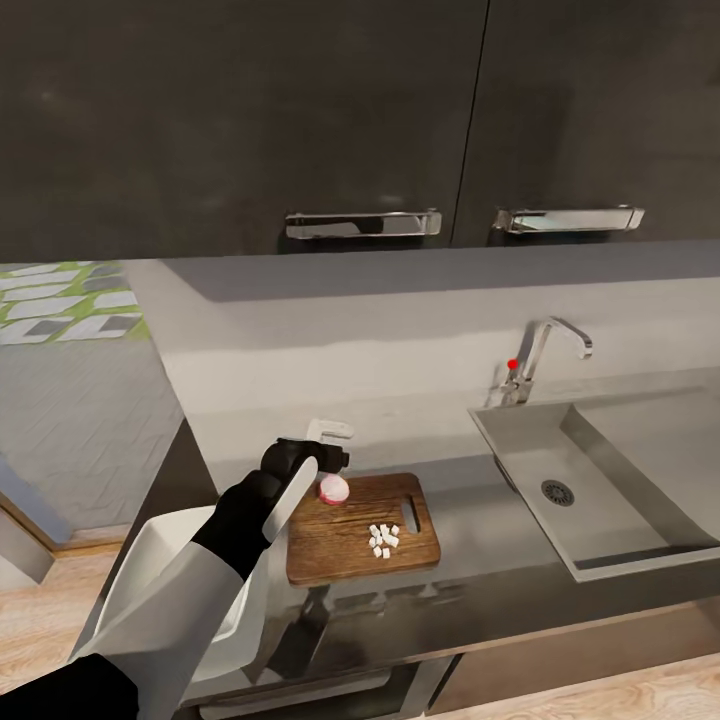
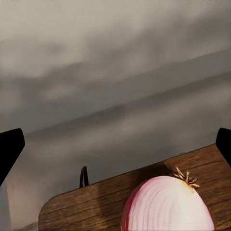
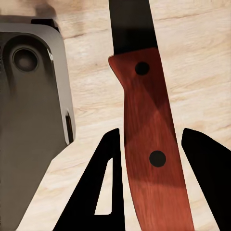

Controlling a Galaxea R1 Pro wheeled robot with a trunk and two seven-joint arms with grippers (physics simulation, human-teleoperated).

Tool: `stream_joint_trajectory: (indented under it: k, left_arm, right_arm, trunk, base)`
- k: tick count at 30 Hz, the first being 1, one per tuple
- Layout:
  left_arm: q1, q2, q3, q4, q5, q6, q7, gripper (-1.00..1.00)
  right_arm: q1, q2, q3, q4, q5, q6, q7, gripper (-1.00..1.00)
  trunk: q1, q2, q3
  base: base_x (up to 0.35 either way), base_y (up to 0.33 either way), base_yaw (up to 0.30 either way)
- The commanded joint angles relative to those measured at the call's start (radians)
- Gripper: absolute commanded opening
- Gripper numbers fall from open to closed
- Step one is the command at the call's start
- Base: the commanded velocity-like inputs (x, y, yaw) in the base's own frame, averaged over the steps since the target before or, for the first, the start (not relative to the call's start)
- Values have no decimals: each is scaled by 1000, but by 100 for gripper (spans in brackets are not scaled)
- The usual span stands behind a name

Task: In the kitchen, take the Vidalia onion out of the sink, dice it on the chopping board with the paring knife, put the diced onion into the bowl on the countertop, then place both the paring knife and the chopping board into the sink.

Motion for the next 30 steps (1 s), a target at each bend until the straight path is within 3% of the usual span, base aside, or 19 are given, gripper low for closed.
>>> stream_joint_trajectory:
  k: [1, 30]
  left_arm:
    - [-1, 0, -2, 1, 10, 2, 10, 100]
    - [-1, 23, 3, 53, 10, 0, 10, 100]
  right_arm:
    - [-2, 0, -4, -3, 5, -8, 3, -100]
    - [-2, 0, -5, -3, 5, -8, 3, -100]
  trunk:
    - [1, -2, -2]
    - [1, -2, -2]
  base:
    - [65, 0, 0]
    - [4, 0, 0]
